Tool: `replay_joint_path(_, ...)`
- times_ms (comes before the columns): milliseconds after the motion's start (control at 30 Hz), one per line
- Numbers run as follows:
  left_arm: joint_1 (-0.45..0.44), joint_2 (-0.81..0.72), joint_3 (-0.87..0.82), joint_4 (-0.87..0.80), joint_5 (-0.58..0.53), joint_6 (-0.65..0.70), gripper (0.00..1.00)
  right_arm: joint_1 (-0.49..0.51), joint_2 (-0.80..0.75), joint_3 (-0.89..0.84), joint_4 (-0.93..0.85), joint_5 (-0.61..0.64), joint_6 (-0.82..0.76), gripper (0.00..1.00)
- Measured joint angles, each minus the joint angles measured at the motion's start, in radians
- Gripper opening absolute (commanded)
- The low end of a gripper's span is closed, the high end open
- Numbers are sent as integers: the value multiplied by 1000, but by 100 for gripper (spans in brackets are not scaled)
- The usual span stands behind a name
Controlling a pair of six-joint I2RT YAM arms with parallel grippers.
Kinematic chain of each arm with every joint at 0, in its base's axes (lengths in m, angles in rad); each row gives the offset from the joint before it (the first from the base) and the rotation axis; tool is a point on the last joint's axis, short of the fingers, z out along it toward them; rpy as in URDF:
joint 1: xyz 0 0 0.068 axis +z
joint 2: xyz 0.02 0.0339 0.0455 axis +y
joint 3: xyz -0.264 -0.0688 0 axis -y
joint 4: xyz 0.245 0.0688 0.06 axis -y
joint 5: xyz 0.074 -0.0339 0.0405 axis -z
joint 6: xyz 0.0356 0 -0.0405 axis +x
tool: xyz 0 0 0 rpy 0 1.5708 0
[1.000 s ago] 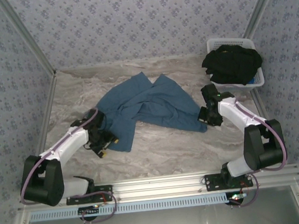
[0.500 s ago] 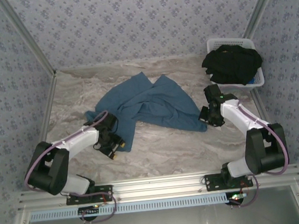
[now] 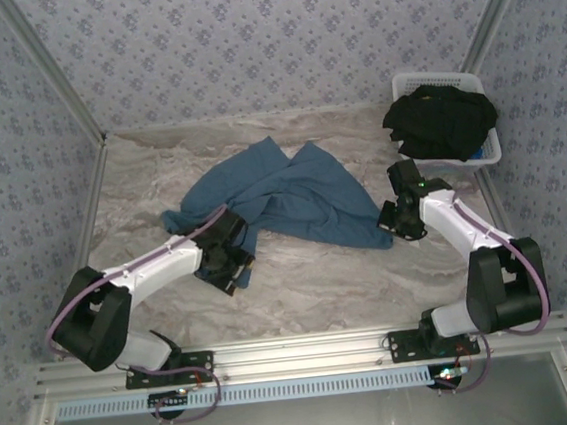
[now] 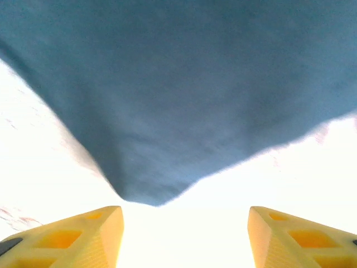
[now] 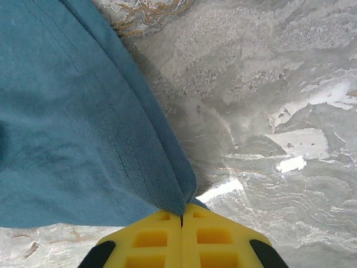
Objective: Fold and stack the t-shirts
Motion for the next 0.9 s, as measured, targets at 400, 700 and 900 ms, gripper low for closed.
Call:
replay_joint_path(400,-13,74,6,-26,24,-47,61,0,0,-2,0,-4,0,0)
replay_joint_path(700,-5,134,19,-55,-3,19,0,-16,-13,-46,-1,-25,0,0)
replay_joint_path(900,50,-21,23,-166,-166,94,0,-85,-48,-55,-16,-31,-24,0)
